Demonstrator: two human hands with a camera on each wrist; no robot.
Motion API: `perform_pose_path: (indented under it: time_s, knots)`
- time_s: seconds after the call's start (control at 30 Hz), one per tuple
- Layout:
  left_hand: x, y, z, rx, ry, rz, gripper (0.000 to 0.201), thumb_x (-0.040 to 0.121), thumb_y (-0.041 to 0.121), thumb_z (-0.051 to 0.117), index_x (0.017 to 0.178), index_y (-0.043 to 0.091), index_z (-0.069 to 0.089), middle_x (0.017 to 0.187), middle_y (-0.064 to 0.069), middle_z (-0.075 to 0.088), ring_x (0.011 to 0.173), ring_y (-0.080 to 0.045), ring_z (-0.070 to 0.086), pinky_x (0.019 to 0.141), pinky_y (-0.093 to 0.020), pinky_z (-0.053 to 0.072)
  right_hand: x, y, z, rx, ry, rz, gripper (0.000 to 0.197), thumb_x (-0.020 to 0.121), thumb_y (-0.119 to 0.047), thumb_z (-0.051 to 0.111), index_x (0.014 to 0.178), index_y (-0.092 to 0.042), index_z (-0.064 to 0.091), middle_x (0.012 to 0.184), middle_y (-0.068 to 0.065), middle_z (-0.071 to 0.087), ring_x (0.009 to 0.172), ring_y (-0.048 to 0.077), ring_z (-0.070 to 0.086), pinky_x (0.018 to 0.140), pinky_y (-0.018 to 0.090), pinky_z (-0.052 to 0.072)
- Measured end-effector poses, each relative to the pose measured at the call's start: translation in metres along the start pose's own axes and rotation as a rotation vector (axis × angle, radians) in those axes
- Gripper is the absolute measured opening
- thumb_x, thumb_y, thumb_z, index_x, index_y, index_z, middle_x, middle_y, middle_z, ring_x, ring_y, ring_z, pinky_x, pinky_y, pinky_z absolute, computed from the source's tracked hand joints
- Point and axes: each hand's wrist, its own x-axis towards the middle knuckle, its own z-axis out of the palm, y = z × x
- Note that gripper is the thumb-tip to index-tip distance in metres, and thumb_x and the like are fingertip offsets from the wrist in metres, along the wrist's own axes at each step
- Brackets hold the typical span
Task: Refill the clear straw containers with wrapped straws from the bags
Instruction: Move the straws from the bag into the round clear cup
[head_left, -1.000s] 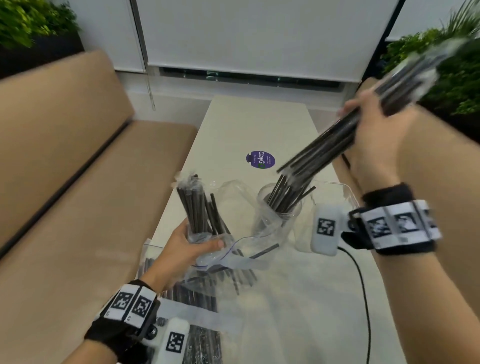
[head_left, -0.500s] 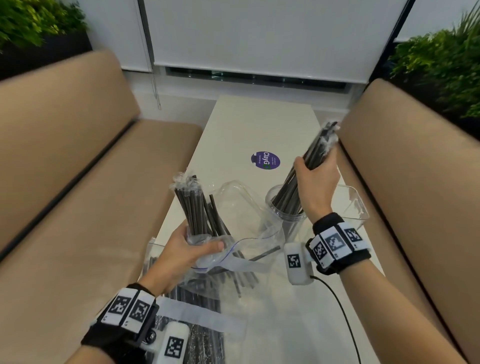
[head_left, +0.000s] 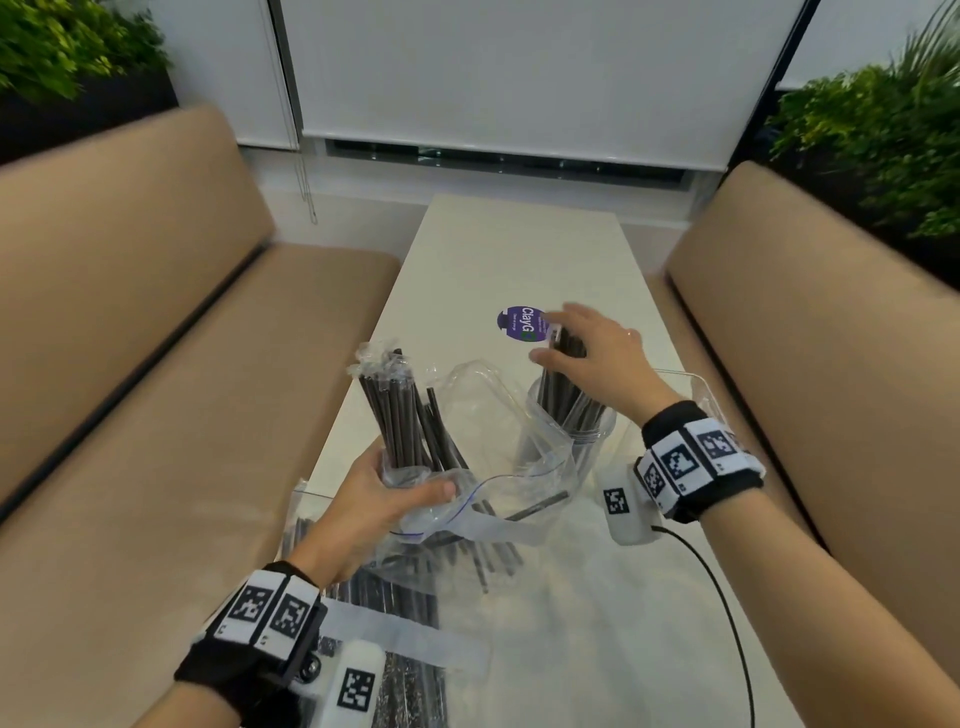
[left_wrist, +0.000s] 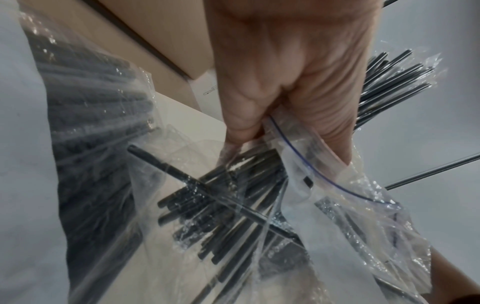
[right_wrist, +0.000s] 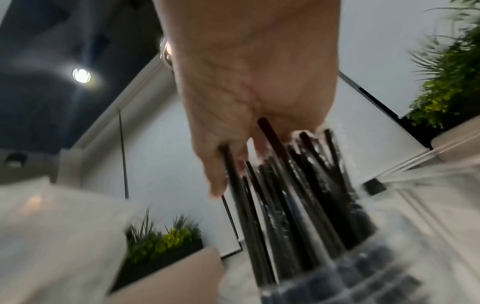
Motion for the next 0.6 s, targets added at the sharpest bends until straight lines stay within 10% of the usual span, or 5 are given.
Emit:
perform_pose_path:
  time_s: [0.1,0.27,0.43,0.53,0.6]
  knots:
    - [0.001,-0.001,0.001,-0.016,-0.006,0.003,0.042,0.071,-0.001,0.081,0.097,0.02,0.056,0.094,-0.005,0.071,0.072,-0.006,0.073,0.056,-0.014,0.055,0.004,0.01,-0.001,0.096,0.171,-0.032,0.023,0.096,-0.02,0.058,0.112,-0.007,0.068,0.113,0.01,0.067,0.105,0.029,0.063,0.085,0.022,0.038]
    - [0.001,-0.001,0.003,-0.036,-0.007,0.002,0.047,0.067,0.004,0.085,0.103,0.019,0.058,0.104,-0.01,0.072,0.097,-0.025,0.071,0.067,-0.021,0.058,-0.002,0.016,-0.011,-0.19,0.18,0.102,0.045,0.098,-0.051,0.044,0.135,-0.025,0.052,0.142,0.009,0.051,0.131,0.032,0.046,0.109,0.057,0.023]
    - [0.003,-0.001,0.006,-0.022,-0.006,-0.003,0.053,0.063,0.01,0.09,0.101,0.018,0.055,0.104,-0.012,0.07,0.091,-0.02,0.072,0.065,-0.019,0.057,-0.046,-0.03,-0.038,0.359,0.526,-0.024,0.023,0.096,-0.027,0.056,0.114,-0.013,0.062,0.111,0.004,0.064,0.102,0.02,0.064,0.095,0.045,0.049]
    - [0.001,0.005,0.011,-0.021,-0.027,0.013,0.049,0.069,0.003,0.084,0.095,0.025,0.05,0.096,-0.004,0.067,0.082,-0.007,0.068,0.057,-0.011,0.053,-0.076,-0.061,-0.017,0.702,0.153,0.037,0.009,0.09,-0.023,0.065,0.097,-0.019,0.068,0.085,-0.004,0.073,0.077,0.014,0.071,0.08,0.038,0.058]
    - [0.0,0.008,0.015,0.003,-0.072,0.05,0.056,0.062,0.006,0.089,0.103,0.025,0.055,0.097,0.001,0.072,0.091,-0.008,0.071,0.067,-0.014,0.054,-0.091,-0.071,0.006,0.551,-0.201,0.039,0.043,0.083,-0.048,0.071,0.118,-0.024,0.063,0.1,-0.01,0.07,0.087,0.003,0.066,0.077,0.023,0.054]
